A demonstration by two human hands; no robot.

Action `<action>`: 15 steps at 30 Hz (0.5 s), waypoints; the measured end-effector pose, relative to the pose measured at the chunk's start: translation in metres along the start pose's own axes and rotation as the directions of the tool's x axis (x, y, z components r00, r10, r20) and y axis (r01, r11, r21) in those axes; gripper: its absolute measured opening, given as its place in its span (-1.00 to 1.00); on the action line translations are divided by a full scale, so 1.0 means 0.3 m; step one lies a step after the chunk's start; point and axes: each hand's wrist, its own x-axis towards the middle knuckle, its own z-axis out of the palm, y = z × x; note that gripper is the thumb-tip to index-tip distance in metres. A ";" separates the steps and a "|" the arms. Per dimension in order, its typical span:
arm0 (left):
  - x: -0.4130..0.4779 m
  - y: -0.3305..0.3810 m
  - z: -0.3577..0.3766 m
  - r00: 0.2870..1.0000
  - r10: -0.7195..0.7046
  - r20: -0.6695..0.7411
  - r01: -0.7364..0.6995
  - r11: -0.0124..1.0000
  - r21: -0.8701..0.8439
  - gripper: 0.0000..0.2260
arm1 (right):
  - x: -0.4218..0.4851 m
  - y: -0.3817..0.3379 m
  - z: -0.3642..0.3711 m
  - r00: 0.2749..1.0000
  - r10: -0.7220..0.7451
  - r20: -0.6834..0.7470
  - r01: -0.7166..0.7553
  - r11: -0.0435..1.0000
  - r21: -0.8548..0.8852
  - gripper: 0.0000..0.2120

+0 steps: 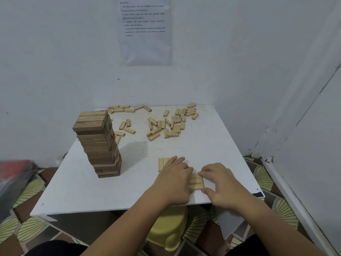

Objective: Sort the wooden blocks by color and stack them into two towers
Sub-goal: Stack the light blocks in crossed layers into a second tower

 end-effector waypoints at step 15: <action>0.012 -0.009 0.016 1.000 -0.003 -0.024 0.003 1.000 -0.014 -0.60 | -0.008 0.018 0.025 0.982 -0.131 -0.133 0.149 0.980 0.130 -0.51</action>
